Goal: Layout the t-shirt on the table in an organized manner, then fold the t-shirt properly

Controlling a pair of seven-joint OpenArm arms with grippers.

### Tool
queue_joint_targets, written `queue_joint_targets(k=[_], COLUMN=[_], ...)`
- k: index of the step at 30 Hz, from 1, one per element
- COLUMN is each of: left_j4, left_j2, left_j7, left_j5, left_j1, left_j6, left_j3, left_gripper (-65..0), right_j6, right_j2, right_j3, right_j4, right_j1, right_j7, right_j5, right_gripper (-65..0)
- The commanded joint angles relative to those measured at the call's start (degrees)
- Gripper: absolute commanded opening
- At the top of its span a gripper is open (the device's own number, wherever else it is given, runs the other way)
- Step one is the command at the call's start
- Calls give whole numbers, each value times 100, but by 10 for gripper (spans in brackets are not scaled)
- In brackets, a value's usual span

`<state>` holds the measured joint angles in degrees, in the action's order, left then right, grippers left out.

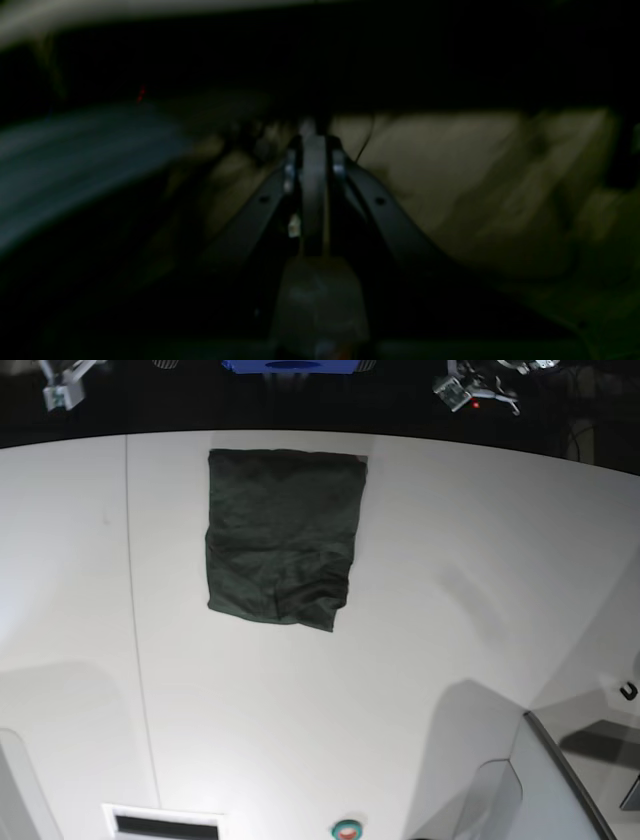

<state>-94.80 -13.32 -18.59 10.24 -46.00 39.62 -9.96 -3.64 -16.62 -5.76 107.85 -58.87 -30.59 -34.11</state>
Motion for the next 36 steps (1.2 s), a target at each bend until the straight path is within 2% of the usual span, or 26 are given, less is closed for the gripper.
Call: queue_joint_targets(k=[1, 4, 8, 9, 12, 15, 17, 19, 22, 24, 25, 28, 31, 36], left_j4=[245, 1327, 3313, 3815, 5573, 7102, 8061, 8922, 9186, 9186, 9177, 9177, 9177, 8940], left_j2=[-26, -17, 9, 9, 88, 282, 431, 598, 739, 756, 756, 739, 677, 431], left_j7=[184, 826, 1995, 2294, 3244, 3894, 4175, 4334, 4290, 4263, 4123, 3692, 3674, 3666], left_j5=[-193, -483, -475, -475, -483, -483, -475, -492, -536, -545, -545, -545, -492, -475], left_j1=[-64, 147, 692, 859, 1562, 2213, 2696, 3180, 3514, 3576, 3611, 3769, 3787, 3787], left_j6=[38, 38, 8, -115, -801, -1434, -1671, -1847, -2006, -2023, -2023, -2032, -2032, -2032], left_j3=[-2, 121, 376, 464, 921, 1413, 1747, 2020, 2125, 2125, 2116, 2116, 2169, 2187], left_gripper=[-650, -650, -650, -650, -650, -650, -650, -650, -650, -650, -650, -650, -650, -650], right_j6=[-18, -18, -18, -18, -18, -18, -18, -18, -10, 34, 34, 43, 43, 43], right_j2=[-56, -65, -56, -56, -56, -56, 40, 313, 735, 946, 981, 990, 990, 1007], right_j3=[150, 695, 1565, 1794, 2488, 3147, 3613, 4141, 4818, 5055, 5055, 5055, 5002, 3947], right_j4=[-249, -1471, -3080, -3405, -4425, -5541, -6579, -8152, -10183, -10785, -10785, -10785, -10517, -10253], right_j1=[37, 590, 1355, 1496, 1979, 2586, 3140, 3834, 4590, 4828, 4889, 4942, 4925, 4881], right_j7=[57, 65, 452, 611, 1191, 1569, 1894, 2571, 3934, 4795, 5041, 5006, 4804, 4804], right_j5=[4, 22, 681, 866, 1296, 1358, 1358, 1367, 1367, 1358, 1340, 1332, 1332, 1332], right_gripper=[-644, -644, -644, -644, -644, -644, -639, -636, -636, -636, -636, -636, -636, -636])
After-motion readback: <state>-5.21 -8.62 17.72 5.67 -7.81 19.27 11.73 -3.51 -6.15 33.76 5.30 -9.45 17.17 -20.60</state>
